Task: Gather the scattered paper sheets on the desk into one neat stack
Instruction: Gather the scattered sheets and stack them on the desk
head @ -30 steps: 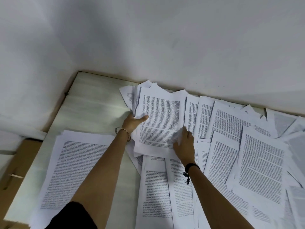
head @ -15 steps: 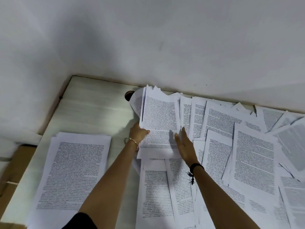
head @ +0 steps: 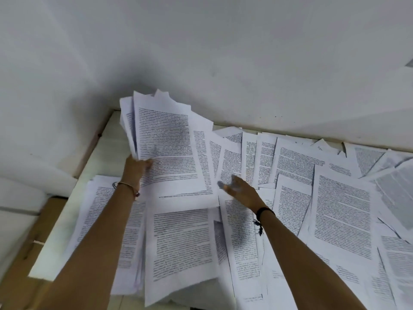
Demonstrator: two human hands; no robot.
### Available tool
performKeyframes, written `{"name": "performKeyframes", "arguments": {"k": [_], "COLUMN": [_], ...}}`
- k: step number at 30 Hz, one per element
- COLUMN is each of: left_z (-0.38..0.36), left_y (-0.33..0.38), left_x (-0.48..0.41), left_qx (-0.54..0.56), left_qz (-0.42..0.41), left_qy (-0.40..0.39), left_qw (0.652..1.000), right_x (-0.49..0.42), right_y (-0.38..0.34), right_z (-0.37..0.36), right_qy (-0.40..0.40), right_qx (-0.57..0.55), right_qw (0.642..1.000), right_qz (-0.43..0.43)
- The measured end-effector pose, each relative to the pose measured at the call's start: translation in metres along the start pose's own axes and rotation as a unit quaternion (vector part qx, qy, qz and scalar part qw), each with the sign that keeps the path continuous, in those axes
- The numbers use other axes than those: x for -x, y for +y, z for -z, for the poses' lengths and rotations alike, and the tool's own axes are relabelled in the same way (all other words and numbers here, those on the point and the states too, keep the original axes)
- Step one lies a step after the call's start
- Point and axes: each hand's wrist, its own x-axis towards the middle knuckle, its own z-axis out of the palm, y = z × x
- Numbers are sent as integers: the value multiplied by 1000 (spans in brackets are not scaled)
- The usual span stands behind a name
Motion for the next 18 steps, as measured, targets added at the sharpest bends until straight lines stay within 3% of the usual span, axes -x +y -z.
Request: {"name": "performKeyframes", "arguments": {"k": [9,14,18], "left_z": [55,71,61], "left_y": [21,30,27], "left_x": [27,34,38], "left_qx": [107,185,215], "left_qz": [-22,21,74], "left_qy": [-115,-193,-183], "left_qw": [987,963,956], "right_x": [17,11,8], "right_y": [-58,-84,-92], "right_z": [-30,-45,-40], "right_qy": [-136,-180,-219], "right_qx": [-156,-291,-401], "right_qw": [978,939,889], "right_qz": [19,40,25]}}
